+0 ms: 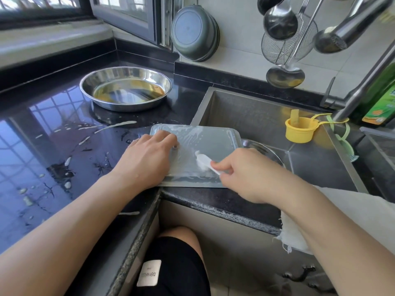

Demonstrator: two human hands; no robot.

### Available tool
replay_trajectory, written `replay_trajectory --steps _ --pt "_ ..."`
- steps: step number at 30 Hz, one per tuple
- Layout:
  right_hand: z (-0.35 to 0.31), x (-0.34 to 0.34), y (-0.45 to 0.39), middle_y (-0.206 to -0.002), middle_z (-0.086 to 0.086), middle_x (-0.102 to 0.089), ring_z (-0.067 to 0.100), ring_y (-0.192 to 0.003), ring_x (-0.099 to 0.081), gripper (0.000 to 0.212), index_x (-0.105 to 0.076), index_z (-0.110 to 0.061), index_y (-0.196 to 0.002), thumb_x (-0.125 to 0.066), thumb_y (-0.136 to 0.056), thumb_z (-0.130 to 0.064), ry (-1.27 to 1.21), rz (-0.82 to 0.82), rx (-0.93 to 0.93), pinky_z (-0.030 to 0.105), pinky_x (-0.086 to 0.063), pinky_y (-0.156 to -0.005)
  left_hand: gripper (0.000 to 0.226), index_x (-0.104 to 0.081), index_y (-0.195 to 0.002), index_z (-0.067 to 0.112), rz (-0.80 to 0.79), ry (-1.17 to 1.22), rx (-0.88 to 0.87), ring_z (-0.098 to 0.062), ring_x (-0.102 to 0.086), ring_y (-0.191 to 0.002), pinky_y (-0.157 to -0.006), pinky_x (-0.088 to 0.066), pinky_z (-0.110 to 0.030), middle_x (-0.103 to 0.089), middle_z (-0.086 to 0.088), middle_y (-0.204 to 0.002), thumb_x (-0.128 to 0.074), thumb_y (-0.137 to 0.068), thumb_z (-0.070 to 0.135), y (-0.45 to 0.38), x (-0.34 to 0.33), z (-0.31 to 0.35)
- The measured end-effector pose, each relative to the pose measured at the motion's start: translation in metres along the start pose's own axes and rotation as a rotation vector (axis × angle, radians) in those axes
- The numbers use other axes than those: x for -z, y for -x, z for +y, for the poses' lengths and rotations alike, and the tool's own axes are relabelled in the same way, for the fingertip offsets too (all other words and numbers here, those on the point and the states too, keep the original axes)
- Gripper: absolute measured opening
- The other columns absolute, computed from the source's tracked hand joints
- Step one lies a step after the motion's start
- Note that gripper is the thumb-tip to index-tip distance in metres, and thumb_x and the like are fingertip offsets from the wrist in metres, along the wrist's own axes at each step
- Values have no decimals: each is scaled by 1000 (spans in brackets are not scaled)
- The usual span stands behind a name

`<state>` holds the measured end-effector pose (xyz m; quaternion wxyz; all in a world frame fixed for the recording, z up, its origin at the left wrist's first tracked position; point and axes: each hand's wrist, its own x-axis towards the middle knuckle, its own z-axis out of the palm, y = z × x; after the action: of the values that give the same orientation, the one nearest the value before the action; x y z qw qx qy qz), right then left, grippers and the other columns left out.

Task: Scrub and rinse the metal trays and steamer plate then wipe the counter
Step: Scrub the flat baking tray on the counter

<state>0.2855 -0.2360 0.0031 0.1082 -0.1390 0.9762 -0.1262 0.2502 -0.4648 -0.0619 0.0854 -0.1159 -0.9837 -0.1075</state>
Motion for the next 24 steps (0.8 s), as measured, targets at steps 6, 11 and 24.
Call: replay_trajectory --steps 6,11,24 --pt "-23 -11 4 -72 -3 -49 16 -61 -46 41 -61 -41 -133 -50 -98 -24 -24 -62 93 28 -38 -54 34 -54 -131 29 18 -7 -11 -35 -55 -116 -91 -44 -44 -50 6 -146 -43 -100 21 -2 -2 -2" --pt "-7 1 -19 -86 6 -55 24 -78 -58 47 -60 -39 -137 -49 -98 -16 49 14 -44 30 -41 -60 36 -54 -130 29 36 -7 -24 -35 -58 -113 -91 -47 -45 -54 5 -143 -45 -98 16 -1 -4 -4" --pt "-29 6 -41 -73 -5 -45 14 -63 -40 35 -68 -32 -129 -51 -101 -22 55 -86 76 25 -33 -55 33 -54 -118 22 77 -86 -46 -35 -63 -96 -84 -46 -44 -61 -2 -119 -32 -93 22 -4 -10 -8"
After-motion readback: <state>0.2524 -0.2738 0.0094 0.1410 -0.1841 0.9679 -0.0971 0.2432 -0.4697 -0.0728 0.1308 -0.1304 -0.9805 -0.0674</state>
